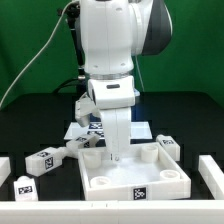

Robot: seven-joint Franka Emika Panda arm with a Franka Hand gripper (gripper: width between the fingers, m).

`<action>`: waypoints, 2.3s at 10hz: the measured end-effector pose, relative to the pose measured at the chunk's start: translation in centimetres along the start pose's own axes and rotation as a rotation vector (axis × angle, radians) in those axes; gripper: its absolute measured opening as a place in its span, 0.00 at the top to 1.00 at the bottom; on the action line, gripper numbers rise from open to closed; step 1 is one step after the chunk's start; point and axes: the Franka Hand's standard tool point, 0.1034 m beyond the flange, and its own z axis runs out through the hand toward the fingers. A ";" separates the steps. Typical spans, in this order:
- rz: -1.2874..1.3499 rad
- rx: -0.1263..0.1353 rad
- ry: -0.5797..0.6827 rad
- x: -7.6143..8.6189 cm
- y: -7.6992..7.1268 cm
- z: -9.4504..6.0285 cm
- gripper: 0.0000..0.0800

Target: Assemble one leg

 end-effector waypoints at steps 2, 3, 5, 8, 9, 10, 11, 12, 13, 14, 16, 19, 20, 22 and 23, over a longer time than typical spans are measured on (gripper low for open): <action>0.001 0.001 0.000 0.0 0.0 0.0 0.51; 0.001 0.001 0.000 0.0 0.0 0.0 0.69; 0.001 0.001 0.000 0.0 0.0 0.1 0.86; 0.027 0.000 0.000 0.1 0.2 -0.1 0.94; 0.069 -0.005 0.002 0.6 1.0 -0.3 0.94; 0.106 -0.016 0.006 1.0 2.0 -0.4 0.94; 0.128 -0.020 0.010 1.5 2.9 -0.3 0.94; 0.140 -0.020 0.013 1.8 3.7 -0.4 0.94; 0.137 -0.013 0.016 2.3 4.1 -0.2 0.94; 0.131 0.002 0.017 2.8 4.1 -0.1 0.94; 0.098 0.022 0.012 3.9 4.3 -0.1 0.94; 0.064 0.027 0.013 5.6 4.4 0.0 0.94; 0.062 0.040 0.012 5.5 4.3 0.0 0.94; 0.057 0.048 0.012 5.2 4.2 0.0 0.94; 0.057 0.048 0.012 5.2 4.2 0.0 0.94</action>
Offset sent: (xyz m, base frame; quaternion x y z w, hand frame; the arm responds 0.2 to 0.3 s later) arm 0.0000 0.0000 0.0000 0.0000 0.0000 0.0000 1.0000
